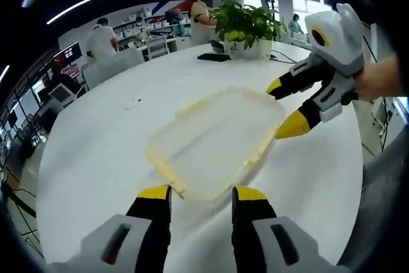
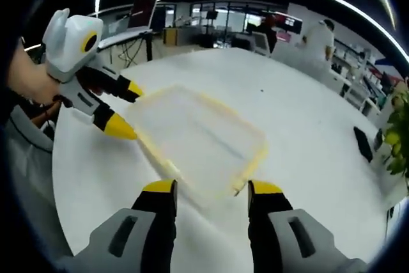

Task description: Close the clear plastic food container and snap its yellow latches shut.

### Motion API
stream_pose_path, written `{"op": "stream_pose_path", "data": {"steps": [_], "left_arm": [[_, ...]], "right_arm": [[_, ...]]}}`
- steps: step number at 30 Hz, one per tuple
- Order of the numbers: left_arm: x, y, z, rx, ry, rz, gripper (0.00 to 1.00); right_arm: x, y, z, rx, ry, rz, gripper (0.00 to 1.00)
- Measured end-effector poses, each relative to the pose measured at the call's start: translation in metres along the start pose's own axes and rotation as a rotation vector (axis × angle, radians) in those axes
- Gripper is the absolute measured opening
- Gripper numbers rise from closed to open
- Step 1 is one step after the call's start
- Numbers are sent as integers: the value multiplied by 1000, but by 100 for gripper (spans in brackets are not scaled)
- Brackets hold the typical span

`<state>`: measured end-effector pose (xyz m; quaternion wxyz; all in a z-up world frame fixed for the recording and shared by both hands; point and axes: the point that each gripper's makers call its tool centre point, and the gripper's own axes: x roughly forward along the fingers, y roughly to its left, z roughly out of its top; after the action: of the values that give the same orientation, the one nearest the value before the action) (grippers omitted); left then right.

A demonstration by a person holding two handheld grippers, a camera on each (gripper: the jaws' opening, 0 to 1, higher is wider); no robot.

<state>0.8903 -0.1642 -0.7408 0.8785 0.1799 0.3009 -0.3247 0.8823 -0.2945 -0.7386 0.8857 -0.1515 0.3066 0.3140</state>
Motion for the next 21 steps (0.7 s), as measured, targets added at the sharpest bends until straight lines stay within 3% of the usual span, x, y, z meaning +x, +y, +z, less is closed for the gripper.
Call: {"op": "stream_pose_path", "data": {"steps": [21], "left_arm": [[-6, 31, -11, 5, 23, 33, 30]], "right_arm": [[16, 17, 22, 16, -16, 10, 39]]}}
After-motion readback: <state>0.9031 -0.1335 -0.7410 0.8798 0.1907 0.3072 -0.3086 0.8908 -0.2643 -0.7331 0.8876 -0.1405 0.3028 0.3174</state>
